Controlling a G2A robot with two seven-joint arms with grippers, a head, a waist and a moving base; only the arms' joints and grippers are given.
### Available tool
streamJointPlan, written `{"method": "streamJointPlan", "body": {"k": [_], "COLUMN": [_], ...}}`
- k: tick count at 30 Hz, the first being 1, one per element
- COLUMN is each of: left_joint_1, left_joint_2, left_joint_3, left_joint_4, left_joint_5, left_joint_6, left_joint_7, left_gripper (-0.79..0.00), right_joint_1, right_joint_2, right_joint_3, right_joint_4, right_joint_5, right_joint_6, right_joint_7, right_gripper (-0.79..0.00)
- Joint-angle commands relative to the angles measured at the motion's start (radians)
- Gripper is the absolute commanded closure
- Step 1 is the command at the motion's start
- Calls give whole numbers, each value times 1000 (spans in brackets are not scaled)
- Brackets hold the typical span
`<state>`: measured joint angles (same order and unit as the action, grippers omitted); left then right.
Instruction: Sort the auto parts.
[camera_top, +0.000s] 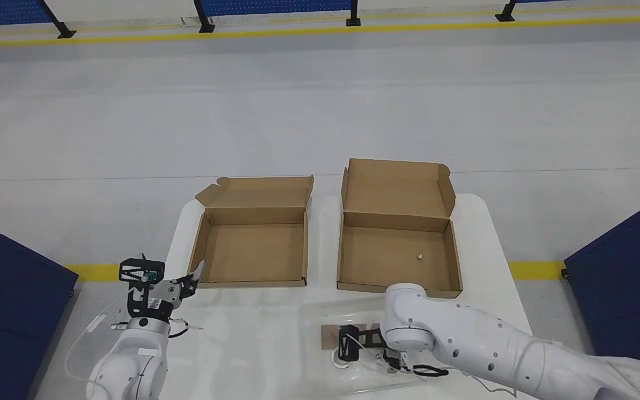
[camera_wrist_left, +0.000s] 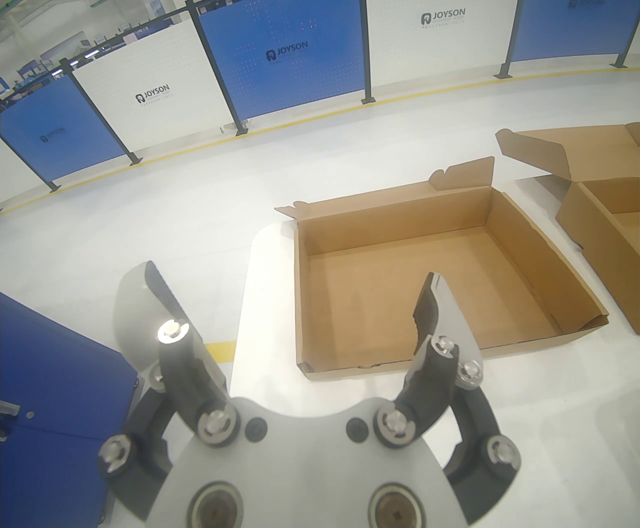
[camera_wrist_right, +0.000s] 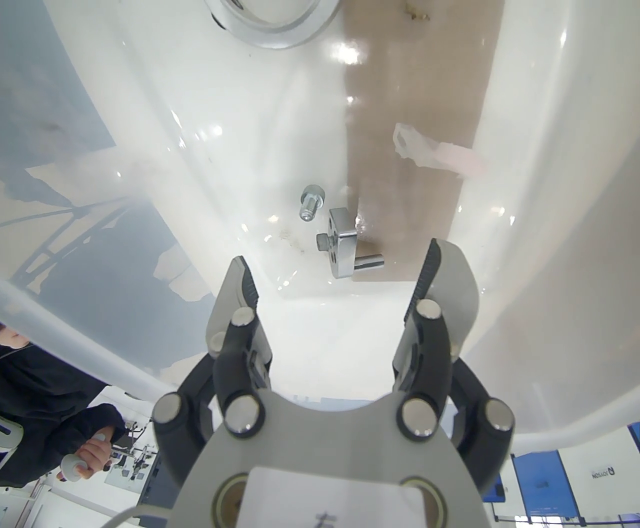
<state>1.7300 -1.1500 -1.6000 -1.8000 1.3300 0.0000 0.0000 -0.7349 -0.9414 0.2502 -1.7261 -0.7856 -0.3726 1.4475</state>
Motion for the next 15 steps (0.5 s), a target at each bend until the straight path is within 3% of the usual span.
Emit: {"method": "streamJointPlan", "body": {"k": [1,3,15], "left_joint_1": [0,0,0], "left_joint_2": [0,0,0], "left_joint_3": [0,0,0], "left_joint_4": [0,0,0], "left_joint_5": [0,0,0], "left_joint_6": [0,0,0], "left_joint_7": [0,0,0], "left_gripper": [-785,-785,-785], "right_joint_1": [6,14,38], "right_joint_2": [-3,-6,-30], "right_joint_3": [-13,-26,-59], "right_joint_4": [3,8,51], "right_joint_5": [-8,-13,-3], "right_joint_6": [-3,-7,-21], "right_joint_7": [-3,-7,-21], "right_gripper": [-548,-425,-382]}}
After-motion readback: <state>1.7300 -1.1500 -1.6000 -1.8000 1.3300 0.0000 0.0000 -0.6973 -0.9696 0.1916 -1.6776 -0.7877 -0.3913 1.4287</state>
